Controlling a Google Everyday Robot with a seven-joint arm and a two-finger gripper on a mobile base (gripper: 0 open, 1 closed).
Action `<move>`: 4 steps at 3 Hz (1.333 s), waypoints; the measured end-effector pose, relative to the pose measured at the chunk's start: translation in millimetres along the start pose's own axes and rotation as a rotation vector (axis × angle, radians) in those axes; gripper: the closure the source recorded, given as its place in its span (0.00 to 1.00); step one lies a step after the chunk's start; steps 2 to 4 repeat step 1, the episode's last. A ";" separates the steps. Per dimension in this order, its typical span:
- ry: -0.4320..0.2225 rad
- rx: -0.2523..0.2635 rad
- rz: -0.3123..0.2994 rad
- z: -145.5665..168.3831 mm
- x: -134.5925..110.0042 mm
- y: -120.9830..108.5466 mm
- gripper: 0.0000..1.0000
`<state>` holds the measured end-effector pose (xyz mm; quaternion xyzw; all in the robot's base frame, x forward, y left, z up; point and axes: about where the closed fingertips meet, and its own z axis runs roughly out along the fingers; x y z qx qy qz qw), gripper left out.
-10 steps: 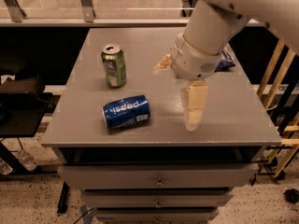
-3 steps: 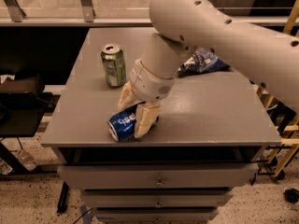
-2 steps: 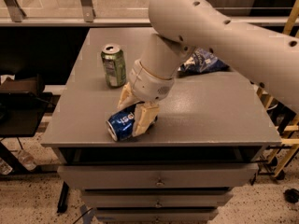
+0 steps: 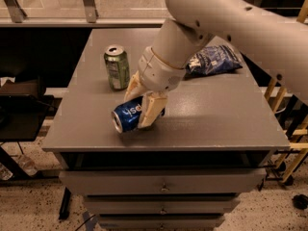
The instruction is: Pick pepsi can
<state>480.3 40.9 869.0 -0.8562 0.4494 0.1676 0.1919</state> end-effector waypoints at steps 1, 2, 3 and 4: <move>-0.029 0.040 0.000 -17.5 -0.5 -10.5 1.00; -0.029 0.040 0.000 -17.5 -0.5 -10.5 1.00; -0.029 0.040 0.000 -17.5 -0.5 -10.5 1.00; -0.029 0.040 0.000 -17.5 -0.5 -10.5 1.00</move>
Offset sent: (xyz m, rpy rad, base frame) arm 0.0000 0.0000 0.0000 0.0000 0.0000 0.0000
